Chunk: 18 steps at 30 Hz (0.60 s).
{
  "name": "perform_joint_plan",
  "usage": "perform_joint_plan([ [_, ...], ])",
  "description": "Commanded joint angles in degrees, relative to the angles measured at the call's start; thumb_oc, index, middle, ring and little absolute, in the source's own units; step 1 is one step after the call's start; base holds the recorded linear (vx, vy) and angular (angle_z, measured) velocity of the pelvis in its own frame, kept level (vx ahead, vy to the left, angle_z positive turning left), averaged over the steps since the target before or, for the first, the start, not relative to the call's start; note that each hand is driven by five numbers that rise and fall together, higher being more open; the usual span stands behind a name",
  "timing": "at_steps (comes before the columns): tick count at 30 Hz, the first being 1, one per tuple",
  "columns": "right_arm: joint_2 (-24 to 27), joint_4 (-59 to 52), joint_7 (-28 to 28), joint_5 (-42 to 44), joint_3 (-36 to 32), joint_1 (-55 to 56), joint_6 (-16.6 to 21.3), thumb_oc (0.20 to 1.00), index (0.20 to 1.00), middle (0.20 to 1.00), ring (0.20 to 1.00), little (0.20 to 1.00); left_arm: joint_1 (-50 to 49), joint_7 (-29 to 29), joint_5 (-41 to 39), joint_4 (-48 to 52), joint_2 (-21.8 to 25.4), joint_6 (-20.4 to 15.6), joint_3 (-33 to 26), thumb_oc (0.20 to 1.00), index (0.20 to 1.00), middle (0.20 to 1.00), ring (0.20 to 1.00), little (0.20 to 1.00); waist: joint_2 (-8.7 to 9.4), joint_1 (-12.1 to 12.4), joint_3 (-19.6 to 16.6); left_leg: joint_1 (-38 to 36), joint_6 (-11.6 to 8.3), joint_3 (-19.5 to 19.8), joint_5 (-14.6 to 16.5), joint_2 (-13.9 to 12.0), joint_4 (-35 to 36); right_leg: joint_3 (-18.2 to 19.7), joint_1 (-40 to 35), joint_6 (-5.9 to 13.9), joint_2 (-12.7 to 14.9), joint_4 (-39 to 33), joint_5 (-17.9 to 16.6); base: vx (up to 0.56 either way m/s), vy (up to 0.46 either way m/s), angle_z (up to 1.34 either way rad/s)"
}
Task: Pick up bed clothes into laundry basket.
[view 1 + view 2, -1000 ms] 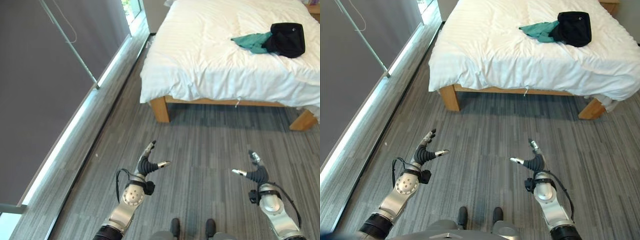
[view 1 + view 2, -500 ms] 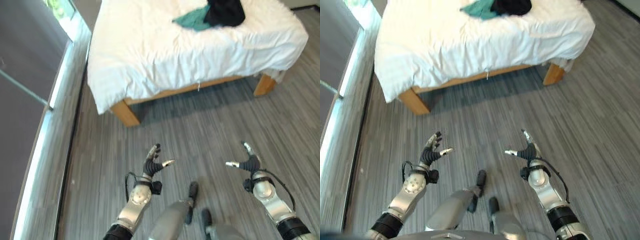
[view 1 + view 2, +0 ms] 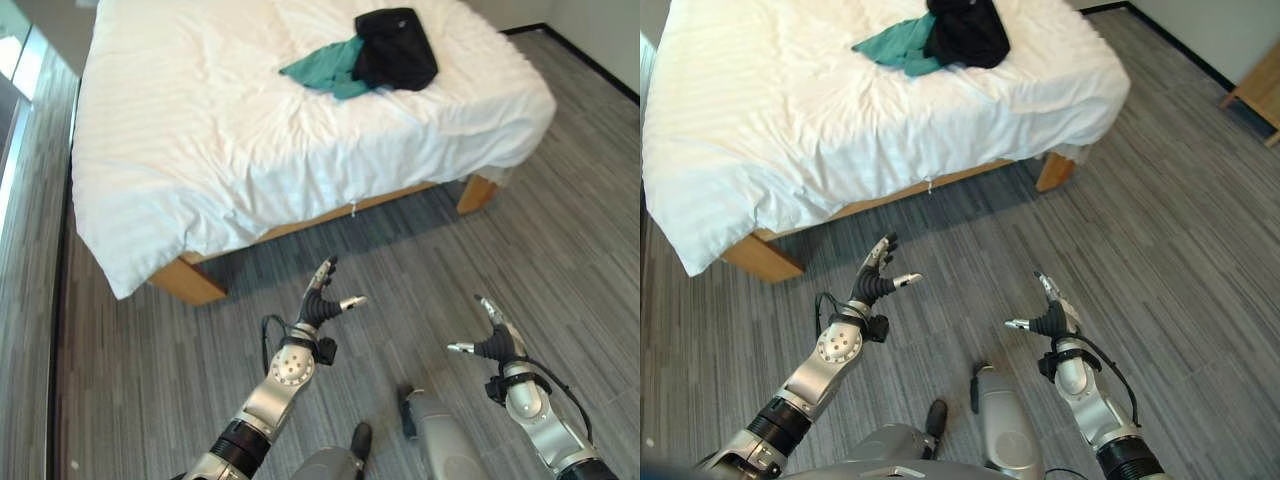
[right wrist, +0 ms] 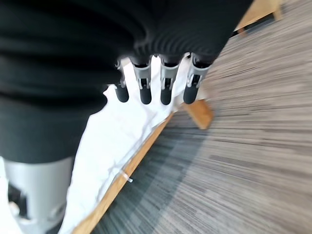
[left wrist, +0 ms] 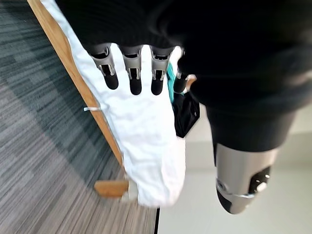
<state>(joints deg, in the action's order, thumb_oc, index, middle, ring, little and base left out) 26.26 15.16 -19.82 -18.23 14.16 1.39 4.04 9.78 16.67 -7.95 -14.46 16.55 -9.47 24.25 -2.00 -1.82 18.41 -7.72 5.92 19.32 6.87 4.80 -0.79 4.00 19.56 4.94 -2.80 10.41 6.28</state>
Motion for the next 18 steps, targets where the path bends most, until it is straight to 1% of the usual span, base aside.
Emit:
perform_joint_plan([
  [1,8.9,-9.7,-3.5,0.9,-12.9,-4.6,1.4,1.0,1.0,1.0,1.0,1.0,-2.8,-1.1,-0.3,3.8,1.9,-3.6,-2.4,1.0,1.0,1.0,1.0,1.0,1.95,-0.6,-2.8,-2.9,-4.35,-3.1,0.7,-0.3,5.3,-2.8,-4.3,2.67,1.9,-10.3,-8.8,0.5,-0.142,0.92],
  [2,9.9,-9.4,-4.4,-0.2,-13.2,-4.1,0.8,1.0,1.0,1.0,1.0,1.0,-3.2,-0.5,-0.2,3.7,2.0,-3.5,-2.6,1.0,1.0,1.0,1.0,1.0,1.63,-0.5,-3.4,-4.6,-4.38,-3.0,2.2,-1.0,5.3,-4.8,-4.2,2.87,1.2,-11.8,-9.2,0.46,-0.118,0.83],
  [3,12.8,-5.6,-5.0,-1.1,-14.2,-2.6,0.3,1.0,1.0,1.0,1.0,1.0,-4.4,-1.5,0.1,2.9,2.7,-3.3,-3.8,1.0,1.0,1.0,1.0,1.0,2.35,-0.7,-3.7,-6.0,-4.84,-2.9,3.1,-1.1,5.0,-6.4,-3.7,3.21,1.1,-12.3,-9.9,0.51,-0.133,0.66],
  [4,13.6,-8.2,-5.3,-1.8,-18.4,-0.7,-0.6,1.0,1.0,1.0,1.0,1.0,-5.5,-1.4,0.2,3.3,2.8,-3.3,-5.0,1.0,1.0,1.0,1.0,1.0,2.58,-1.4,-4.1,-7.4,-4.99,-2.6,4.2,-1.5,4.8,-7.5,-3.9,3.11,1.0,-12.3,-10.3,0.32,-0.105,0.58],
  [5,13.5,-8.8,-5.0,-1.8,-18.9,-0.1,-0.8,1.0,1.0,1.0,1.0,1.0,-5.6,-1.4,0.2,3.4,2.8,-3.2,-4.7,1.0,1.0,1.0,1.0,1.0,2.4,-1.3,-4.1,-7.5,-5.02,-2.5,4.3,-1.6,4.8,-7.7,-4.1,3.08,0.9,-12.3,-10.2,0.65,-0.259,0.62],
  [6,13.4,-11.4,-7.7,-7.2,-22.4,-1.2,-3.4,1.0,1.0,1.0,1.0,1.0,-8.0,-2.8,1.2,3.8,2.7,-2.1,-4.1,1.0,1.0,1.0,1.0,1.0,2.07,-1.3,-7.2,-9.2,-5.23,-0.1,6.2,-2.8,1.8,-6.7,-7.8,0.85,0.9,-13.9,-12.4,0.67,-0.262,0.57],
  [7,13.0,-12.5,-9.1,-7.9,-23.8,-1.6,-4.0,1.0,1.0,1.0,1.0,1.0,-8.2,-3.2,1.1,3.5,2.2,-2.0,-3.6,1.0,1.0,1.0,1.0,1.0,1.47,-1.7,-8.0,-8.9,-5.96,0.1,6.1,-3.6,-0.2,-6.6,-8.6,0.7,0.7,-14.2,-12.3,0.85,-0.308,0.53],
  [8,12.7,-12.1,-10.1,-8.4,-24.2,-2.3,-4.5,1.0,1.0,1.0,1.0,1.0,-8.6,-3.7,0.2,3.1,1.5,-2.2,-3.5,1.0,1.0,1.0,1.0,1.0,0.41,-1.6,-8.7,-8.2,-7.59,-0.5,4.7,-4.5,-3.6,-7.9,-10.2,0.49,0.6,-14.6,-12.1,0.45,-0.12,0.46],
  [9,13.2,-11.4,-11.0,-8.6,-24.0,-4.2,-5.2,1.0,1.0,1.0,1.0,1.0,-8.9,-3.8,-0.9,2.9,1.4,-2.3,-3.7,1.0,1.0,1.0,1.0,1.0,-0.22,-1.2,-8.7,-6.2,-9.91,-1.9,0.9,-4.6,-8.7,-8.5,-12.0,0.04,0.8,-14.7,-11.9,0.39,-0.092,0.44],
  [10,14.3,-11.1,-12.1,-8.5,-24.4,-6.7,-6.2,1.0,1.0,1.0,1.0,1.0,-9.2,-4.1,-2.2,3.9,1.6,-2.2,-3.6,1.0,1.0,1.0,1.0,1.0,-0.25,-0.7,-7.7,-2.0,-12.25,-3.4,-4.0,-4.0,-18.0,-8.3,-13.9,-0.59,1.2,-14.9,-11.3,0.26,-0.047,0.4],
  [11,15.1,-12.0,-12.7,-9.1,-24.3,-8.6,-6.9,1.0,1.0,1.0,1.0,1.0,-9.6,-4.4,-2.6,4.9,1.8,-2.1,-3.7,1.0,1.0,1.0,1.0,1.0,0.14,-0.2,-6.7,2.4,-12.62,-5.2,-6.3,-3.3,-26.9,-7.8,-15.3,-1.22,1.6,-15.0,-10.6,0.22,-0.078,0.48],
  [12,16.1,-12.7,-14.7,-9.1,-25.0,-10.7,-7.1,1.0,1.0,1.0,1.0,1.0,-9.8,-4.4,-2.6,5.7,2.3,-2.1,-3.8,1.0,1.0,1.0,1.0,1.0,0.92,0.8,-5.6,6.8,-12.71,-6.6,-8.4,-2.2,-35.7,-7.1,-17.0,-2.3,1.8,-15.3,-9.8,0.17,-0.109,0.19],
  [13,16.6,-12.0,-16.0,-8.6,-24.8,-12.5,-7.2,1.0,1.0,1.0,1.0,1.0,-9.9,-4.2,-2.4,6.1,2.6,-2.2,-4.0,1.0,1.0,1.0,1.0,1.0,1.36,1.8,-5.0,10.1,-11.59,-9.0,-7.5,-2.3,-39.9,-6.5,-18.4,-2.81,2.0,-15.4,-8.9,0.21,-0.157,0.08],
  [14,17.4,-12.0,-16.6,-8.2,-25.0,-14.2,-7.2,1.0,1.0,1.0,1.0,1.0,-9.9,-4.1,-2.4,6.7,2.9,-2.1,-4.0,1.0,1.0,1.0,1.0,1.0,2.06,2.7,-4.4,12.9,-10.65,-10.7,-6.3,-2.2,-41.5,-6.4,-19.5,-3.06,2.6,-15.4,-8.4,0.25,-0.119,-0.13],
  [15,18.6,-10.6,-17.5,-7.3,-24.6,-16.1,-7.6,1.0,1.0,1.0,1.0,1.0,-9.5,-4.0,-2.7,6.8,3.2,-1.8,-3.8,1.0,1.0,1.0,1.0,1.0,2.2,4.0,-3.9,15.8,-9.5,-12.5,-3.4,-3.7,-41.0,-6.3,-20.6,-2.99,2.8,-15.4,-7.6,0.31,-0.073,-0.08],
  [16,20.0,-8.5,-18.3,-6.1,-24.2,-17.9,-8.1,1.0,1.0,1.0,1.0,1.0,-9.1,-3.8,-3.7,6.7,3.1,-2.0,-3.4,1.0,1.0,1.0,1.0,1.0,2.59,4.8,-3.7,17.2,-8.74,-14.4,-1.3,-5.2,-36.1,-6.6,-21.5,-2.73,3.4,-15.4,-6.6,0.24,-0.024,-0.21],
  [17,20.0,-8.5,-18.3,-6.1,-24.2,-17.9,-8.1,1.0,1.0,1.0,1.0,1.0,-9.1,-3.8,-3.7,6.7,3.1,-2.0,-3.4,1.0,1.0,1.0,1.0,1.0,2.59,4.8,-3.7,17.2,-8.74,-14.4,-1.3,-5.2,-36.1,-6.6,-21.5,-2.73,3.4,-15.4,-6.6,0.32,0.023,-0.2],
  [18,21.7,-5.2,-19.1,-4.5,-23.7,-19.5,-8.6,1.0,1.0,1.0,1.0,1.0,-8.8,-4.3,-4.0,6.9,3.2,-1.9,-2.9,1.0,1.0,1.0,1.0,1.0,2.68,5.6,-3.7,17.5,-7.99,-16.2,0.5,-4.6,-23.9,-7.0,-22.9,-2.07,4.0,-15.4,-5.1,0.19,0.028,-0.03],
])
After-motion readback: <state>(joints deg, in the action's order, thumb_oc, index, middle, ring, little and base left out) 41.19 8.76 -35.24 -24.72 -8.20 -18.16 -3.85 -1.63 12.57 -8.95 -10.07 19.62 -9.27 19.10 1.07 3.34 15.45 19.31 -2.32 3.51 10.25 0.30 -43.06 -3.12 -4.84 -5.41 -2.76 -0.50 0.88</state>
